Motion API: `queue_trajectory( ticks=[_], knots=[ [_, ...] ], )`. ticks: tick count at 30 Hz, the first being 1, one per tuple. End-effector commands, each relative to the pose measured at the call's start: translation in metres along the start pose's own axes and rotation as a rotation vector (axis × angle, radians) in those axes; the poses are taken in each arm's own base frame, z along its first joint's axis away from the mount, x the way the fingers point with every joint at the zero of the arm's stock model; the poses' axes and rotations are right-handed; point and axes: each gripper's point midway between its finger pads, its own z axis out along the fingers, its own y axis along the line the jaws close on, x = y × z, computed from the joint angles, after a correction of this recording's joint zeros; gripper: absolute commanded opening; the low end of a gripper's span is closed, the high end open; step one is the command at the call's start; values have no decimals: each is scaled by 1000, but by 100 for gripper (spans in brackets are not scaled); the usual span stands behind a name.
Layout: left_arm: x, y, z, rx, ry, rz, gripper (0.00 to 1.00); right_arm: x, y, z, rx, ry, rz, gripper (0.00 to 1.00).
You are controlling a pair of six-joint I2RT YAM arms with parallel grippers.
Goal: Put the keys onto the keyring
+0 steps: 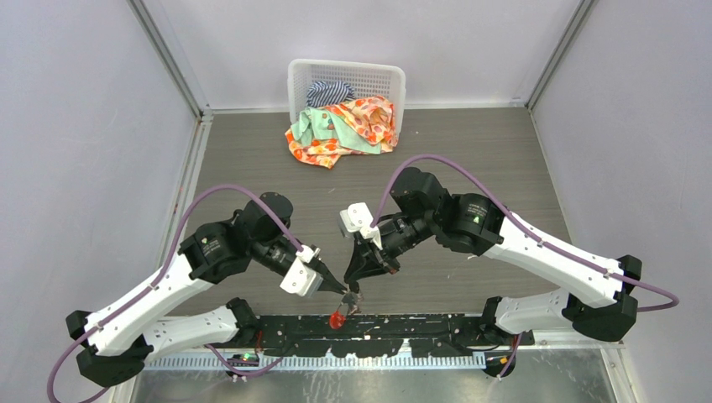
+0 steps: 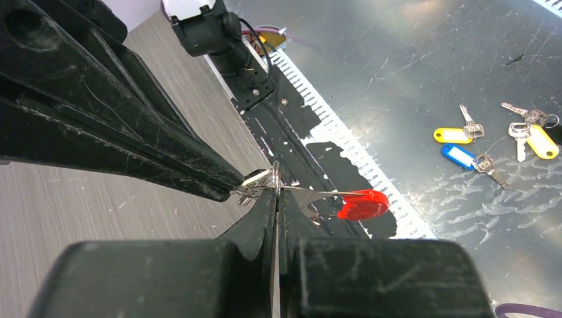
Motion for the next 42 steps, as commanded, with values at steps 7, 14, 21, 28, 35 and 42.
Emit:
queue_trajectory(
  ticks=[7, 14, 21, 28, 35, 42],
  knots=[
    [-13, 5, -2, -21, -38, 44, 0, -15, 8, -3, -31, -46, -44, 1],
    [-12, 5, -2, -24, -39, 45, 0, -11, 11, -3, -47, -38, -41, 1],
    [-14, 8, -1, -30, -43, 48, 0, -12, 13, -1, -65, -44, -41, 1],
    [-14, 8, -1, -31, -43, 47, 0, -12, 12, -1, -64, -51, -41, 1],
    [-14, 9, 0, -33, -46, 45, 0, -13, 9, 2, -62, -57, -41, 1],
    [-13, 8, 0, -33, -46, 44, 0, -14, 9, 3, -57, -67, -48, 1]
  ],
)
